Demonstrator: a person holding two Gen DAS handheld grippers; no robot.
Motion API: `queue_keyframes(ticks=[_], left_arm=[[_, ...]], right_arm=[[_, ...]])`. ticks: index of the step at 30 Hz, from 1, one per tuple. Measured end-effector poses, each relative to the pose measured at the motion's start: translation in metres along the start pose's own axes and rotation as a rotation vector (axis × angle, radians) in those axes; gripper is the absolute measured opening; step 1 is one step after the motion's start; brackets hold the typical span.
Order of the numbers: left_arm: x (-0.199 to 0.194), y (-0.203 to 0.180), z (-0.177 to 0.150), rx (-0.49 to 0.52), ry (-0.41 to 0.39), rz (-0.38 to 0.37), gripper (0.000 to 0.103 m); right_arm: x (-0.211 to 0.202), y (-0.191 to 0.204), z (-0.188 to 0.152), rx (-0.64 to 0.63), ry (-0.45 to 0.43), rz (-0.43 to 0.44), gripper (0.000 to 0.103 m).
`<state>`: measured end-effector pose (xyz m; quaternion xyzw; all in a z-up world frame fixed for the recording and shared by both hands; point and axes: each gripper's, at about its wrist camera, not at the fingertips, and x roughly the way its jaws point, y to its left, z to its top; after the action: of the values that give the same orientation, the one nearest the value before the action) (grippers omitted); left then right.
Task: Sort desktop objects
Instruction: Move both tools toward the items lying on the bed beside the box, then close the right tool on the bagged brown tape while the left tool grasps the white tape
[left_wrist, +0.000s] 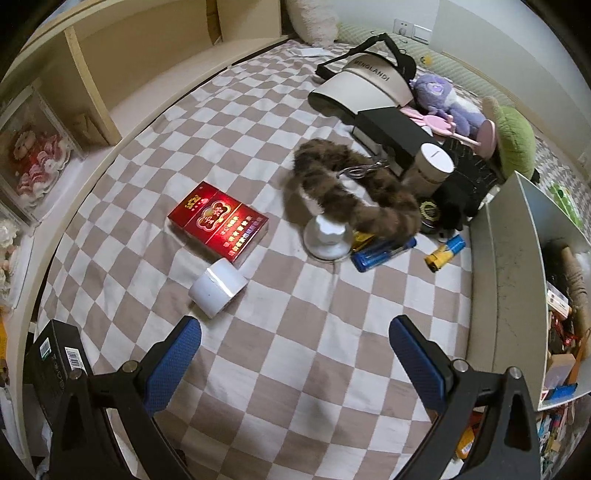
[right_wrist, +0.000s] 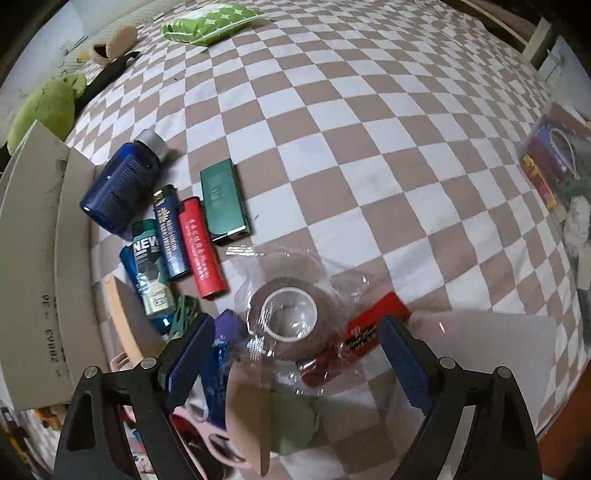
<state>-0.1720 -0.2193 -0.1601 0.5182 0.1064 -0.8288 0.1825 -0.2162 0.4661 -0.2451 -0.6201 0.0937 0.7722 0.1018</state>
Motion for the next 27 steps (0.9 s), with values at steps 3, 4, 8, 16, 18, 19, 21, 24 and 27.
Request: queue_keyframes(ticks=[3,4,8,16,18,19,21,24,27], left_arm=[[0.003,0.006,0.004,-0.034,0.005,-0.001,0.102],[0.004,0.009,0.005,-0.045,0.005,-0.002,0.102],[0.009,0.020,0.011,-0.088,0.013,0.004,0.102],[0.032,0.038,0.017,-0.156,0.077,0.018,0.102],[0.039,0.042,0.018,-0.173,0.098,0.020,0.102],[0.042,0.043,0.018,-0.181,0.109,0.021,0.102],[0.049,0.047,0.019,-0.197,0.130,0.024,0.102],[0.059,0.051,0.020,-0.221,0.162,0.027,0.102],[0.064,0.051,0.021,-0.235,0.174,0.031,0.100]], right_arm=[[0.005,0.002,0.000,-0.021,0.006,-0.026,0.091],[0.006,0.002,0.000,-0.028,0.008,-0.035,0.091],[0.012,0.005,0.000,-0.056,0.017,-0.069,0.079],[0.011,-0.001,-0.002,-0.060,0.025,-0.023,0.056],[0.010,-0.005,-0.002,-0.046,0.027,-0.003,0.054],[0.009,-0.007,-0.002,-0.034,0.027,0.011,0.054],[0.007,-0.006,-0.002,-0.027,0.025,0.030,0.054],[0.006,-0.005,-0.002,-0.027,0.022,0.044,0.054],[0.004,-0.002,-0.002,-0.028,0.024,0.061,0.054]])
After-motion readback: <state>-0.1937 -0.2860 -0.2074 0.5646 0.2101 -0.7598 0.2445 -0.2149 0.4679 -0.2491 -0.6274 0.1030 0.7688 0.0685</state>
